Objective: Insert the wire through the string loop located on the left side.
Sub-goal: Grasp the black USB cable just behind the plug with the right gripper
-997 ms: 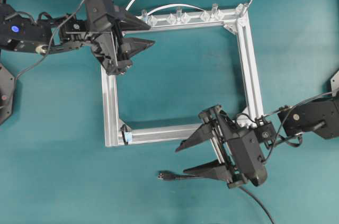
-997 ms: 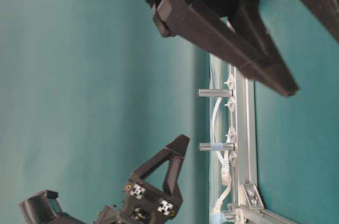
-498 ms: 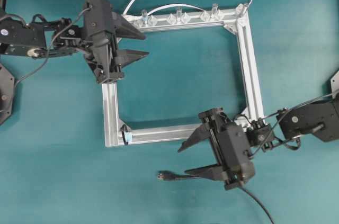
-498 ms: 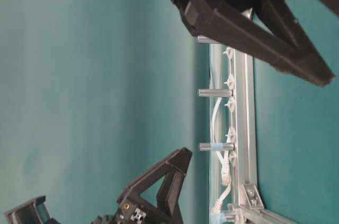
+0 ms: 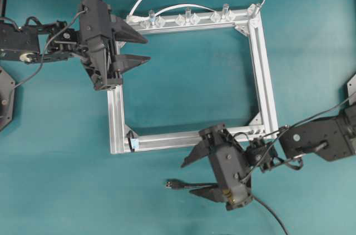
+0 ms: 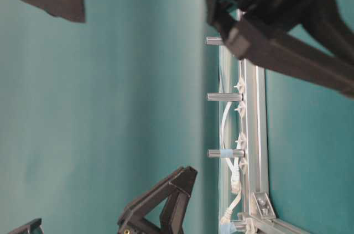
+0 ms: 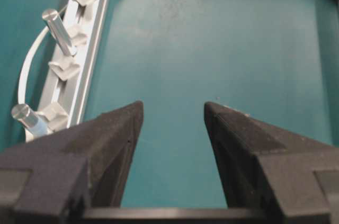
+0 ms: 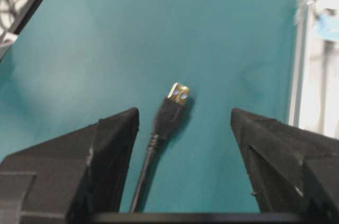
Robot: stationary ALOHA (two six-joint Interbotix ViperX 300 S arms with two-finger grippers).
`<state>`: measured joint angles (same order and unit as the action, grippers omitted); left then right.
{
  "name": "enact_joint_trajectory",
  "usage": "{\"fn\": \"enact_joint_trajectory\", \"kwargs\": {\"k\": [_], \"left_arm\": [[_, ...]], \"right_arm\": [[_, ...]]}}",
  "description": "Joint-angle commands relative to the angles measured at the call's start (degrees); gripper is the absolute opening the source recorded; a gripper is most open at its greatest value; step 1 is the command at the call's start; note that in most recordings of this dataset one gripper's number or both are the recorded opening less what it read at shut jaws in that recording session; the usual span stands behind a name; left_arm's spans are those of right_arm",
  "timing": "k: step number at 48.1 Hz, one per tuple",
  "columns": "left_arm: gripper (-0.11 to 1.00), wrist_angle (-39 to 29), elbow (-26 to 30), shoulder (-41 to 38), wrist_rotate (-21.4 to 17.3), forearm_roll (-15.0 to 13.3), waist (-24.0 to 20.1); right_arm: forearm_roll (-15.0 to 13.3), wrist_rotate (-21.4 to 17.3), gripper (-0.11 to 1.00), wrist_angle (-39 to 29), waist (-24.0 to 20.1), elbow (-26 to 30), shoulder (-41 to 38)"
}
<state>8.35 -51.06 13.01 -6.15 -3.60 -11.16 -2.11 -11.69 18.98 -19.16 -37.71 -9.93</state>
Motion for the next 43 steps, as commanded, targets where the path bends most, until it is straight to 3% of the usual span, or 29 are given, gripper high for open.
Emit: {"fn": "enact_joint_trajectory", "kwargs": {"k": [1,26,43], "left_arm": [[0.58,0.26,0.09,1.58,-0.44,0.18,0.26],[0.58,0.26,-4.04,6.33,-0.53,0.18,0.35],[0.58,0.18,-7.12,9.67,-0.53,0.18,0.62]], "right_arm": [[0.26,-0.09,0.77,-1.05,-0.53,2.02,-0.09],[0.26,-0.53,0.77,-7.03,-0.62,7.21,-5.27],[0.26,-3.96,0.77,-8.88,-0.62,7.91,-7.82]]}}
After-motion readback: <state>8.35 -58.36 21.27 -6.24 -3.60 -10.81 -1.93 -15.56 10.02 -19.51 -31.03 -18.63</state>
